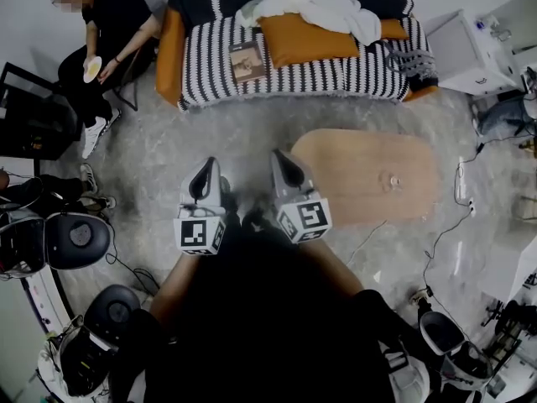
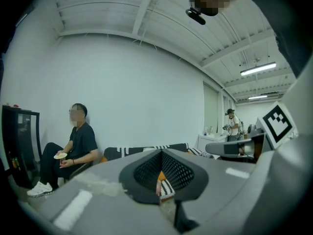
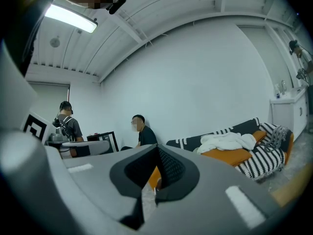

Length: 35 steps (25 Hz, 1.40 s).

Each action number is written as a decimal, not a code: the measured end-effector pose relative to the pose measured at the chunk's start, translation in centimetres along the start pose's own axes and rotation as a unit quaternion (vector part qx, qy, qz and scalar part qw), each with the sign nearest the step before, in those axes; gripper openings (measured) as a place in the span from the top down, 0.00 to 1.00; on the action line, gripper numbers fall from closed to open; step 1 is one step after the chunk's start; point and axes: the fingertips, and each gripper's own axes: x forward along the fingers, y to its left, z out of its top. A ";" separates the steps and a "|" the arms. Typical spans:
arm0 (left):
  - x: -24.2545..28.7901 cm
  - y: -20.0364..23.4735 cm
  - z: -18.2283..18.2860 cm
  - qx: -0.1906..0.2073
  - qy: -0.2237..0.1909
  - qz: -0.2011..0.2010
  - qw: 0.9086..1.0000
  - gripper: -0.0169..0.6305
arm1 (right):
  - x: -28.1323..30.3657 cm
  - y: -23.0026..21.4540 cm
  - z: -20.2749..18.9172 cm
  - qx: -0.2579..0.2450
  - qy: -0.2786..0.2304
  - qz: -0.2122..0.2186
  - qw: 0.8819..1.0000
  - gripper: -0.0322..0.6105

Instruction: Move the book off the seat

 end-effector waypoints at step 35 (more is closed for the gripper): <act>11.2 8.4 3.8 -0.012 -0.025 -0.058 0.998 0.96 | 12.6 -0.5 2.9 -0.016 0.007 -0.041 0.999 0.94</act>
